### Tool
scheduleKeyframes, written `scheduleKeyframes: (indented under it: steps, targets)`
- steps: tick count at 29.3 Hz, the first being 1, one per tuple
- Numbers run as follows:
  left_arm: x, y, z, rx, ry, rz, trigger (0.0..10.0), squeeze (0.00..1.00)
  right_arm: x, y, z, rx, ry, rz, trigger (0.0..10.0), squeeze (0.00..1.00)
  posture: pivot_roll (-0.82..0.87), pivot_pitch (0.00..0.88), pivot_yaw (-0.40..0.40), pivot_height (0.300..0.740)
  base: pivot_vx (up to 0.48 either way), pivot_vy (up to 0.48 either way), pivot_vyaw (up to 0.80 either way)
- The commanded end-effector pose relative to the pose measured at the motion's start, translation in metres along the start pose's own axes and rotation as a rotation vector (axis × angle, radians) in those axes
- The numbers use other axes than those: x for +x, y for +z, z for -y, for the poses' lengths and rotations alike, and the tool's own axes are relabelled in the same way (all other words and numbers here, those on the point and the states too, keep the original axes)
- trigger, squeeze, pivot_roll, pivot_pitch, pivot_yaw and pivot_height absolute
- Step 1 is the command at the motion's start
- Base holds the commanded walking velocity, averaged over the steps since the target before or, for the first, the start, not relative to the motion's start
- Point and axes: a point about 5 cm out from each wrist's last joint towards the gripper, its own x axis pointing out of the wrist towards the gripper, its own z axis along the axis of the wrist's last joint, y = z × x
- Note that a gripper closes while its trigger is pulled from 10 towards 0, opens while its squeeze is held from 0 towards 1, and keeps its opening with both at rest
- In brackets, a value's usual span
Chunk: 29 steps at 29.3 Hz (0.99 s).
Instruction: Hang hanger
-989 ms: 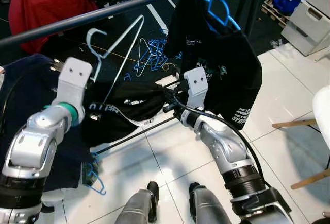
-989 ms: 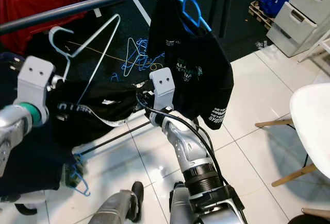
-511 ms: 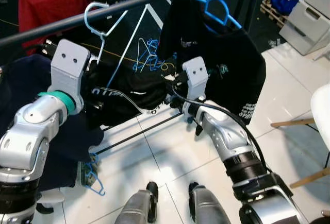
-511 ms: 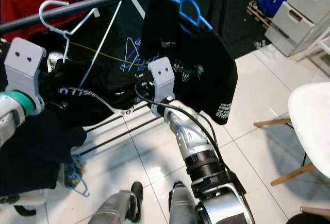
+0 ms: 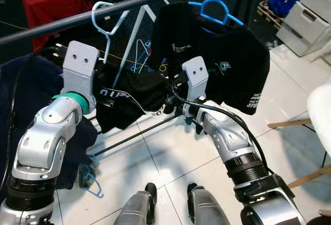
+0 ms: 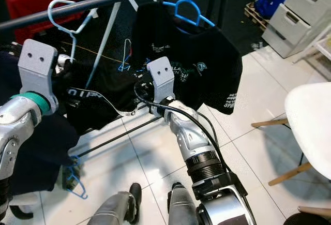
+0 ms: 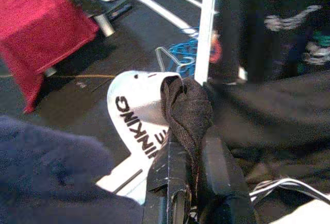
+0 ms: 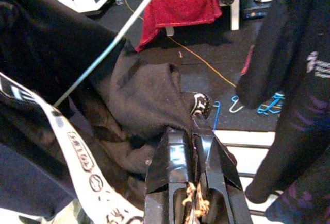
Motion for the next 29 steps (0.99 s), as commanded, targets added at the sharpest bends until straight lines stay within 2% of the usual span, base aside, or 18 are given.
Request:
scheduleKeyframes:
  steps: [1, 4, 12, 23, 29]
  targets:
    - [0.0, -0.005, -0.009, -0.01, 0.062, -0.019, 10.0, 0.0, -0.001, -0.003, -0.002, 0.0, 0.015, -0.006, 0.0, 0.0, -0.14, 0.144, 0.057, 0.74, 0.0, 0.0, 0.0]
    - [0.002, -0.013, -0.016, -0.006, 0.128, -0.043, 10.0, 0.0, 0.001, -0.005, -0.003, 0.001, 0.033, -0.013, 0.0, 0.0, -0.14, 0.136, 0.036, 0.74, 0.0, 0.0, 0.0]
    - [0.0, -0.026, -0.018, 0.004, 0.192, -0.1, 10.0, 0.0, -0.002, -0.01, -0.005, 0.004, 0.05, -0.029, 0.0, 0.0, -0.14, 0.126, 0.027, 0.74, 0.0, 0.0, 0.0]
    - [0.004, -0.034, -0.013, 0.022, 0.208, -0.165, 10.0, 0.0, -0.003, -0.012, -0.007, 0.014, 0.041, -0.028, 0.0, 0.0, -0.15, 0.122, 0.049, 0.74, 0.0, 0.0, 0.0]
    - [0.014, -0.042, 0.0, 0.05, 0.159, -0.205, 10.0, 0.0, -0.006, -0.012, -0.004, 0.027, 0.015, -0.016, 0.0, 0.0, -0.16, 0.129, 0.075, 0.74, 0.0, 0.0, 0.0]
